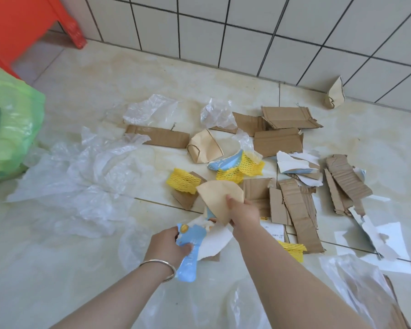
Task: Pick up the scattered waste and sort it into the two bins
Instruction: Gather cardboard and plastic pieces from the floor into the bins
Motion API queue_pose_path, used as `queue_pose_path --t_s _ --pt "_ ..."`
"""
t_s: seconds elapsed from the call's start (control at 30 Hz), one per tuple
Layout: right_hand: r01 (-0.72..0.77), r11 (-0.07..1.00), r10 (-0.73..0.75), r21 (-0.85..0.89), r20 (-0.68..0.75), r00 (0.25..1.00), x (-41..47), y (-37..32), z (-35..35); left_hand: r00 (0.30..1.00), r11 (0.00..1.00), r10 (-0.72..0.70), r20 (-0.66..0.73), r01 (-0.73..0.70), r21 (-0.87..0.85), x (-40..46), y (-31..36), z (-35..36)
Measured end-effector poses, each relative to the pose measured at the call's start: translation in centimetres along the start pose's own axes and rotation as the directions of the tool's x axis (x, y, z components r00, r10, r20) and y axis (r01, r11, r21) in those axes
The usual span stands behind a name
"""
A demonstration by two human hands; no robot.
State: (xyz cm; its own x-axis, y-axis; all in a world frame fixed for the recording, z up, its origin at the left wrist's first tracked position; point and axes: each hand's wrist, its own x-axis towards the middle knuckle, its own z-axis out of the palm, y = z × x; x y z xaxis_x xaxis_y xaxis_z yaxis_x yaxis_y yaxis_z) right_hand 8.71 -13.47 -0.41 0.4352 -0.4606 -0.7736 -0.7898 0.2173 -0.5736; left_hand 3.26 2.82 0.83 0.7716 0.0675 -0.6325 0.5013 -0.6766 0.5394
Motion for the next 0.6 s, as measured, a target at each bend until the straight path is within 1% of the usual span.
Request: queue_pose_path --t_s 0.03,0.2,0.3,0.37,0.43,0.5,0.6 --pt "-0.002 0.999 0.002 0.04 0.014 1.0 -0.3 0.1 -0.5 1.0 0.999 -0.002 0.0 0.002 -0.037 -0.5 -0.3 -0.8" --pt "-0.02 0.982 0.006 0.189 0.072 0.997 -4.0 -0.8 -1.6 0.996 0.986 -0.023 -0.091 0.007 -0.167 -4.2 -1.3 -6.7" --pt "-0.013 0.976 -0.01 0.217 0.106 0.994 -7.7 -2.8 -0.7 0.986 0.963 -0.028 -0.163 -0.017 -0.271 -6.7 -1.5 -11.2" --pt "0.021 0.977 -0.059 0.212 0.174 0.983 -10.9 -4.1 0.9 0.975 0.942 -0.036 -0.22 -0.041 -0.332 -8.7 -2.0 -14.5" --pt "0.064 0.977 -0.117 0.205 0.255 0.96 -14.0 -5.4 2.9 0.958 0.918 -0.072 -0.276 -0.045 -0.395 -10.8 -2.8 -17.8" --pt "0.074 0.968 -0.153 0.238 0.333 0.93 -17.5 -6.8 5.2 0.939 0.9 -0.13 -0.319 -0.023 -0.434 -13.2 -4.0 -21.4" --pt "0.139 0.963 -0.234 0.23 0.461 0.856 -22.9 -8.8 9.5 0.903 0.885 -0.201 -0.381 0.0 -0.466 -16.3 -6.2 -27.5"
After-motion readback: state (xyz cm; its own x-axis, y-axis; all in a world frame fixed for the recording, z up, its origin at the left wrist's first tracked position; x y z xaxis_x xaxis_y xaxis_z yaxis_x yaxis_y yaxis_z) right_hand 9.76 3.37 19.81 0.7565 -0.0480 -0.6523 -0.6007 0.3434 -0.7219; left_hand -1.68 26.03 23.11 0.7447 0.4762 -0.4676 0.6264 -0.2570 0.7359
